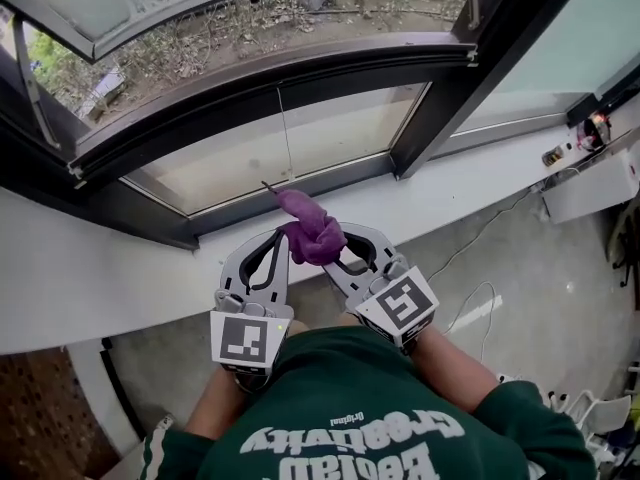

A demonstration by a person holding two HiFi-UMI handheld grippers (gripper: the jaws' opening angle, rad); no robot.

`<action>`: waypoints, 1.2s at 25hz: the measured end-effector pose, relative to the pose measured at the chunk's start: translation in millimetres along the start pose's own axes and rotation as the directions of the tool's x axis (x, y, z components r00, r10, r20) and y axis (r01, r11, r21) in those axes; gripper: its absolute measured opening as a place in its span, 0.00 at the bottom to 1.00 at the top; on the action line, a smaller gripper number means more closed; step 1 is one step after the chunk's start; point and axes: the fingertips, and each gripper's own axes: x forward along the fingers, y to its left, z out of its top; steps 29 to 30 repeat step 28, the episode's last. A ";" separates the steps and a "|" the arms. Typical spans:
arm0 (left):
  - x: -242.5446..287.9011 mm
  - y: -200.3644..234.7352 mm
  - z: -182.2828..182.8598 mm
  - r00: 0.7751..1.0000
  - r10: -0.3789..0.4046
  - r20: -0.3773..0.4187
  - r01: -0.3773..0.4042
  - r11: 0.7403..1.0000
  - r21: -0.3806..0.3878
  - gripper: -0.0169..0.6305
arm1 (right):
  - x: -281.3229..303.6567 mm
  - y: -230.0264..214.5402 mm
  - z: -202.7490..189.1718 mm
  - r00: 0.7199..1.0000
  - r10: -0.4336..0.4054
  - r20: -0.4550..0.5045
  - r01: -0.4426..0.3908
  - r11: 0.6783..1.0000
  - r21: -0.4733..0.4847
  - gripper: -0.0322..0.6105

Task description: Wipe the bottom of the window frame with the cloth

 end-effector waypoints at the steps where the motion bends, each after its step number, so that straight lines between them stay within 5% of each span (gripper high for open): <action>1: -0.3 -2.2 2.2 1.000 -0.003 0.004 0.003 1.000 0.002 0.04 | -1.2 -0.8 0.8 1.000 -0.009 0.001 0.009 1.000 0.001 0.22; 30: -14.6 -14.4 7.3 1.000 -0.002 0.023 0.002 1.000 0.024 0.04 | -13.0 12.3 -15.1 1.000 -0.004 -0.017 0.004 1.000 -0.006 0.22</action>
